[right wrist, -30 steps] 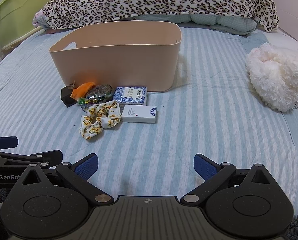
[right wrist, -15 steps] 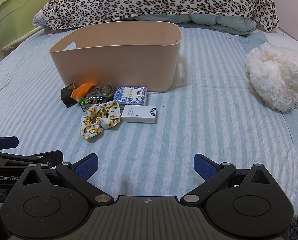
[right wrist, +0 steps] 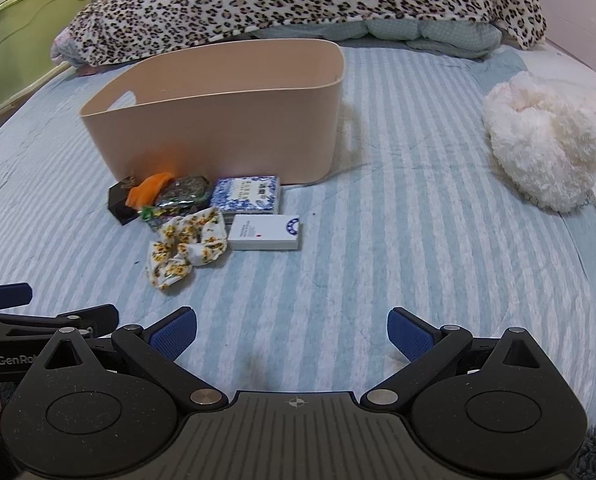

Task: Organize objects
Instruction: 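Grasp the white card box with the right gripper while the left gripper grasps the floral scrunchie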

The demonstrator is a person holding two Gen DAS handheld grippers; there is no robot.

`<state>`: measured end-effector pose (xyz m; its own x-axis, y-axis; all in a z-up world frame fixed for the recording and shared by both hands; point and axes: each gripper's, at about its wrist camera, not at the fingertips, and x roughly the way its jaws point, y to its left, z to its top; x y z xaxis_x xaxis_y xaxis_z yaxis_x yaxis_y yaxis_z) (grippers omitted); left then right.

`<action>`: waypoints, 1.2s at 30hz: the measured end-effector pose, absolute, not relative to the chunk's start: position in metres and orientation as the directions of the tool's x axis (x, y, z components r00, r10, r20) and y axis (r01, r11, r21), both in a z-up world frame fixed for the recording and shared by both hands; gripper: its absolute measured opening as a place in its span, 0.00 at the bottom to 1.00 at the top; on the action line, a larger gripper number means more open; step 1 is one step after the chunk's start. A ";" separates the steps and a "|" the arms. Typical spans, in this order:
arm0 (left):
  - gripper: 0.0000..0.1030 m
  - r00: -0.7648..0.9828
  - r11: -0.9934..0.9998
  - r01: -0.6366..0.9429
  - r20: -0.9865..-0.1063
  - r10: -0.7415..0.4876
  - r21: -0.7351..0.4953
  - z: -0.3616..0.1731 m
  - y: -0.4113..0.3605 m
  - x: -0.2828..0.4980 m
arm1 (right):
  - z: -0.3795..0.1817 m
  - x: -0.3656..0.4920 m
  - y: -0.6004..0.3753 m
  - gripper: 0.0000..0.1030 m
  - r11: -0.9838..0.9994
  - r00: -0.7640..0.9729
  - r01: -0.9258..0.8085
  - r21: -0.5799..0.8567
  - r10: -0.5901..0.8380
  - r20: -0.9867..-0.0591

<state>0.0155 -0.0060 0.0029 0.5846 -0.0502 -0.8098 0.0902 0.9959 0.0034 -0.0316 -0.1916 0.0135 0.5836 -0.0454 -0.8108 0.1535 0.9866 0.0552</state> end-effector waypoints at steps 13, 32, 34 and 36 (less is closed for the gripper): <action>1.00 0.544 0.996 0.081 -0.836 -0.064 -0.023 0.003 -0.009 0.063 | 0.000 -0.002 -0.212 1.00 0.971 0.532 0.219 0.096 -0.036 -0.846; 1.00 0.484 0.993 0.110 -0.870 -0.089 -0.040 -0.030 -0.020 0.113 | -0.008 0.050 -0.209 1.00 0.984 0.502 0.169 -0.064 -0.142 -0.853; 0.98 0.477 0.993 0.111 -0.874 -0.090 -0.042 -0.032 -0.020 0.116 | -0.013 0.059 -0.208 1.00 0.984 0.486 0.170 -0.045 -0.123 -0.866; 0.97 0.466 0.993 0.107 -0.880 -0.090 -0.045 -0.035 -0.018 0.119 | -0.019 0.064 -0.209 0.99 0.984 0.472 0.177 -0.019 -0.102 -0.876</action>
